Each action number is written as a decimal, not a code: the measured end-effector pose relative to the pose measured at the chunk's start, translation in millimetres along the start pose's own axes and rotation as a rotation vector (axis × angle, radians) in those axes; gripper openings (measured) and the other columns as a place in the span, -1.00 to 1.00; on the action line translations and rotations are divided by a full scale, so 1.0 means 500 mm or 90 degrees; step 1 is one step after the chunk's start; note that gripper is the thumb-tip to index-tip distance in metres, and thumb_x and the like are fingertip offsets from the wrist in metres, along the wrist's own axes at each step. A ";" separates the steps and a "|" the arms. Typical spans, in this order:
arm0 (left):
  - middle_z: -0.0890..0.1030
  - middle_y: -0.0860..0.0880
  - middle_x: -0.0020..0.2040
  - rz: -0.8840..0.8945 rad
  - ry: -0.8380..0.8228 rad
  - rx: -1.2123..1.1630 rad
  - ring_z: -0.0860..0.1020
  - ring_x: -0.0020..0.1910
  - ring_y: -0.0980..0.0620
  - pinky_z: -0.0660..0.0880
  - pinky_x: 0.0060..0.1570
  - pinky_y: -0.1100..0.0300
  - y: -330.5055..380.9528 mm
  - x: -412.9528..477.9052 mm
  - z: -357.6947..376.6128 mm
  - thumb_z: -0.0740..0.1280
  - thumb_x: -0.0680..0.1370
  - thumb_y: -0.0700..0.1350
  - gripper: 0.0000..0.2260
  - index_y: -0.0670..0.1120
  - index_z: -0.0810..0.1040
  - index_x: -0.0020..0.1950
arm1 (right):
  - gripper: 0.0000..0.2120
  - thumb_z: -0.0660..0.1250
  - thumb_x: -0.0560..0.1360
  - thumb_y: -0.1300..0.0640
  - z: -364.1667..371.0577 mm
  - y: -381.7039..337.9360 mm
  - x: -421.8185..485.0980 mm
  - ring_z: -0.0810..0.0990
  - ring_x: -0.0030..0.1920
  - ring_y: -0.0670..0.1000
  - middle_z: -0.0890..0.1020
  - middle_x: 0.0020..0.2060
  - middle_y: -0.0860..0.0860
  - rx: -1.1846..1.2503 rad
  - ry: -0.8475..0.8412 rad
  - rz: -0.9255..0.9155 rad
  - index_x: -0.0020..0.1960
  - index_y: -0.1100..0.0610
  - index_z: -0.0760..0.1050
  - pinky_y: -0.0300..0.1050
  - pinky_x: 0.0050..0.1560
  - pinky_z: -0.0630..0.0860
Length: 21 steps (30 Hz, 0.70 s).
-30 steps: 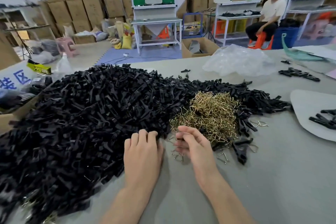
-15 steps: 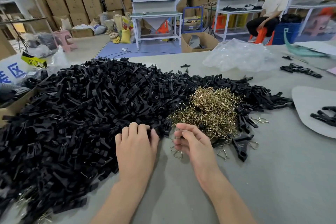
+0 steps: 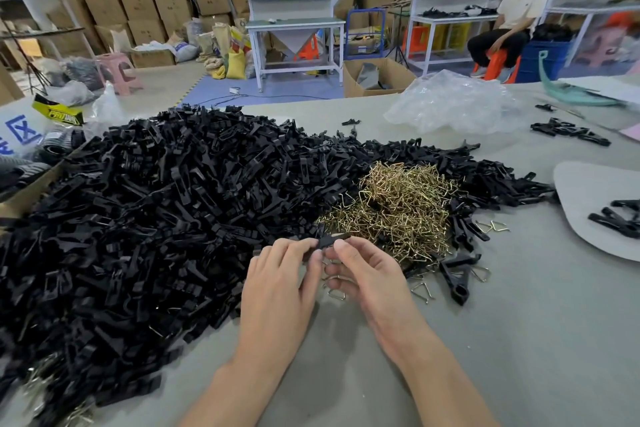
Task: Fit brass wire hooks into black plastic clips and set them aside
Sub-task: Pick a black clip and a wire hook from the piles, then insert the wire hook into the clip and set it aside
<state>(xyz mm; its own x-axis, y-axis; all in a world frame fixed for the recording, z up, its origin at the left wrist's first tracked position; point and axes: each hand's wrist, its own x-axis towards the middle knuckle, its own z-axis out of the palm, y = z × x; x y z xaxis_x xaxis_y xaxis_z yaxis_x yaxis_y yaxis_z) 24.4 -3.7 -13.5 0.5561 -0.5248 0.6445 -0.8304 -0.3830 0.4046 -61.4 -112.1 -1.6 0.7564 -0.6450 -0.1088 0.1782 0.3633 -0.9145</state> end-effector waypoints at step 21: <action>0.59 0.10 0.08 0.037 -0.083 0.013 0.51 0.07 0.05 0.42 0.08 0.14 -0.013 0.032 0.028 0.33 0.59 0.01 -0.76 0.00 0.54 0.23 | -0.84 0.30 0.61 0.30 -0.039 -0.009 -0.009 0.61 -0.27 0.01 0.64 -0.22 0.15 0.047 -0.054 0.076 0.12 0.24 0.64 -0.12 -0.15 0.64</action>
<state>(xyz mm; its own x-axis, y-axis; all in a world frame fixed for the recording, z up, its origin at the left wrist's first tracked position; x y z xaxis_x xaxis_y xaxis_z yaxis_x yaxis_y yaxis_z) 39.4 -20.2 -14.8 0.5085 -0.6398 0.5763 -0.8609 -0.3643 0.3551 -78.0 -123.9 -4.6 0.8249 -0.5361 -0.1795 0.1269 0.4850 -0.8653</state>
